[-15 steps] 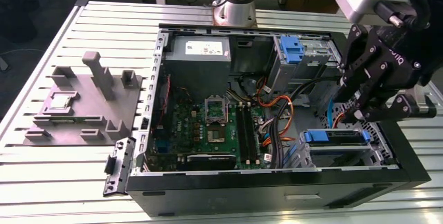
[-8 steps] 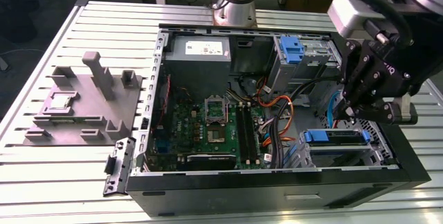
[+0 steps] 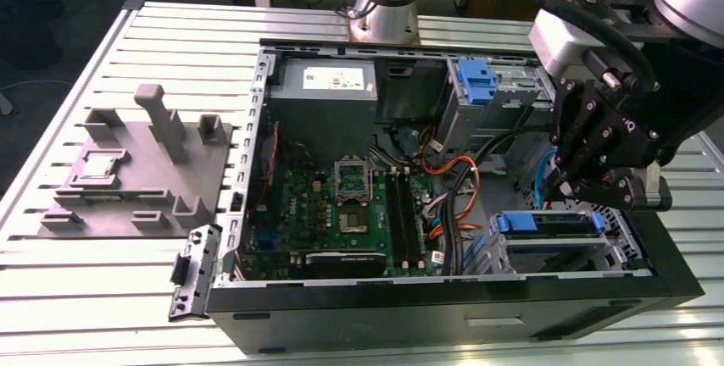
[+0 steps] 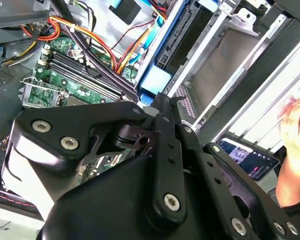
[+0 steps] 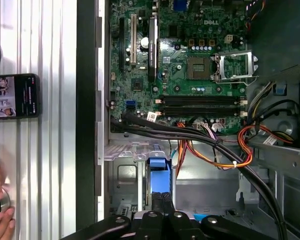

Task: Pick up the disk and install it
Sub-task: 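Insert the disk into the insertion slot, then insert the first disk wire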

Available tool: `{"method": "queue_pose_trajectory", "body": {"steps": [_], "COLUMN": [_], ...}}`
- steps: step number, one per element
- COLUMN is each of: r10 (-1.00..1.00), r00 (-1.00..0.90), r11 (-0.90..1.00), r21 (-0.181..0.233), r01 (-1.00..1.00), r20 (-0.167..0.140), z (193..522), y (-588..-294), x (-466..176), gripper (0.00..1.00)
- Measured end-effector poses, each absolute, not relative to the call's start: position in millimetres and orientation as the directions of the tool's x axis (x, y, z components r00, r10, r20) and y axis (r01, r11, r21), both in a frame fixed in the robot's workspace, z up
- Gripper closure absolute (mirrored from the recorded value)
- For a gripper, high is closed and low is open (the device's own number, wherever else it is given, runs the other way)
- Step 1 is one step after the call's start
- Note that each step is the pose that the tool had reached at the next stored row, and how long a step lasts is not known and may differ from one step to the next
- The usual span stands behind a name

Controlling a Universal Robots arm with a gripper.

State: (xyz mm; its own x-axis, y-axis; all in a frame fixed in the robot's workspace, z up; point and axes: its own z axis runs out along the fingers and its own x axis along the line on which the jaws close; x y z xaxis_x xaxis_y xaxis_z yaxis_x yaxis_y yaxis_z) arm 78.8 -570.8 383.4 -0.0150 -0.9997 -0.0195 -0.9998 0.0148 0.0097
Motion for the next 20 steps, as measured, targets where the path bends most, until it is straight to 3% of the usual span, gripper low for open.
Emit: {"method": "queue_pose_trajectory", "body": {"steps": [20], "r10": [-1.000], "r00": [-0.015], "r11": [0.015], "r21": [0.005], "r01": [-1.000], "r20": [-0.020], "z": [369], "y": [-571], "x": [79], "gripper": [0.90]}}
